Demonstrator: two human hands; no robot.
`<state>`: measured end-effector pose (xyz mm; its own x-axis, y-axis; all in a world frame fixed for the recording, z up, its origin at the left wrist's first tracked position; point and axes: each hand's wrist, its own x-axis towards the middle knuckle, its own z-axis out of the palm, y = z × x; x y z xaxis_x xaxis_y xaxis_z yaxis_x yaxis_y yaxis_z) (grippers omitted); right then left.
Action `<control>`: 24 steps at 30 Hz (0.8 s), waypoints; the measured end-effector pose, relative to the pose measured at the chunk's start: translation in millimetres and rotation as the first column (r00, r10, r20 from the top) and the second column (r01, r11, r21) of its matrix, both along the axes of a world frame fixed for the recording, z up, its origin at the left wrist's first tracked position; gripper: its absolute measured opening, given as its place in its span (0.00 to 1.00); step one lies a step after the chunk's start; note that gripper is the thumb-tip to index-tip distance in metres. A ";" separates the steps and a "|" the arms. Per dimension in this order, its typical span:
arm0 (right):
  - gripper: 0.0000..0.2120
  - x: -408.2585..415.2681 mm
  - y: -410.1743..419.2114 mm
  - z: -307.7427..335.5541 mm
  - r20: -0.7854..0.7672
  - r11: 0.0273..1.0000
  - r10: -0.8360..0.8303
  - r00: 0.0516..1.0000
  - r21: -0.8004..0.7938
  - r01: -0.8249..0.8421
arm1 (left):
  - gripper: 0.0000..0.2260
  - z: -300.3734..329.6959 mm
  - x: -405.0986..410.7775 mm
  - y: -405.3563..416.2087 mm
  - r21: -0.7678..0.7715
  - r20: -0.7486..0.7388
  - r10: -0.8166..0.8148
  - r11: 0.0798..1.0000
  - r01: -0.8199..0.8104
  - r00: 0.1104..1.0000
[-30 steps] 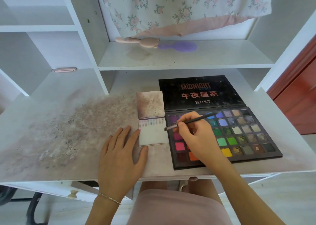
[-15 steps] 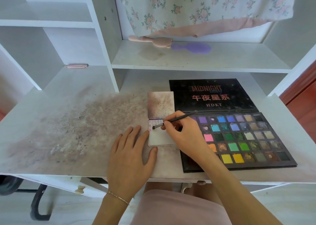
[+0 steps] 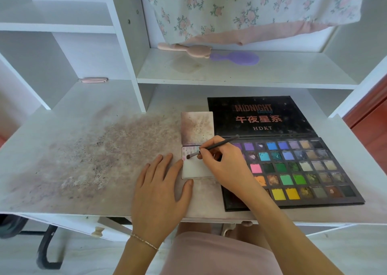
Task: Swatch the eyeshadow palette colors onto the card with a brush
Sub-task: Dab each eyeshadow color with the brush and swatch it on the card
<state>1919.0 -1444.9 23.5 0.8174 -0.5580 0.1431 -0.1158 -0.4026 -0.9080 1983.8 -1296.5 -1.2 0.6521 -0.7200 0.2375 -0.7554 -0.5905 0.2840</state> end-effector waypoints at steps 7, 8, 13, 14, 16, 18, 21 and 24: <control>0.10 -0.6 -0.7 -1.5 -0.009 1.000 0.001 1.000 0.010 -0.001 | 0.25 0.2 -0.4 0.1 0.005 0.002 0.004 1.000 -0.004 1.000; 0.10 -0.2 -0.9 -1.5 -0.005 1.000 -0.002 1.000 0.009 0.002 | 0.25 0.1 -0.3 0.1 0.005 0.001 0.004 1.000 -0.004 1.000; 0.10 -0.3 -1.8 -3.4 -0.005 1.000 -0.008 1.000 0.001 0.008 | 0.24 -0.7 0.3 0.5 0.008 0.013 0.005 1.000 -0.005 1.000; 0.10 -0.4 -1.8 -3.6 -0.004 1.000 -0.007 1.000 0.000 0.007 | 0.24 -0.7 0.3 0.4 0.009 0.013 0.006 1.000 -0.006 1.000; 0.10 -0.2 -1.9 -4.0 0.000 1.000 -0.011 1.000 0.001 0.011 | 0.24 -0.7 0.1 0.3 0.011 0.009 0.009 1.000 -0.010 1.000; 0.10 0.3 -1.9 -4.3 0.003 1.000 -0.017 1.000 0.003 0.017 | 0.25 -0.7 0.0 0.3 0.008 0.006 0.009 1.000 -0.009 1.000; 0.10 0.0 -2.1 -4.9 -0.011 1.000 -0.009 1.000 -0.004 0.009 | 0.25 -0.5 0.2 -0.2 0.013 0.010 0.010 1.000 -0.010 1.000; 0.10 -0.1 -1.9 -4.1 -0.004 1.000 -0.007 1.000 -0.002 0.007 | 0.25 -1.3 0.3 0.0 0.016 0.006 0.010 1.000 -0.010 1.000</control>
<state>1919.0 -1446.8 19.3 0.8140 -0.5635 0.1409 -0.1224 -0.4036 -0.9067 1984.1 -1296.5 -2.5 0.6581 -0.7171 0.2295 -0.7509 -0.6027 0.2701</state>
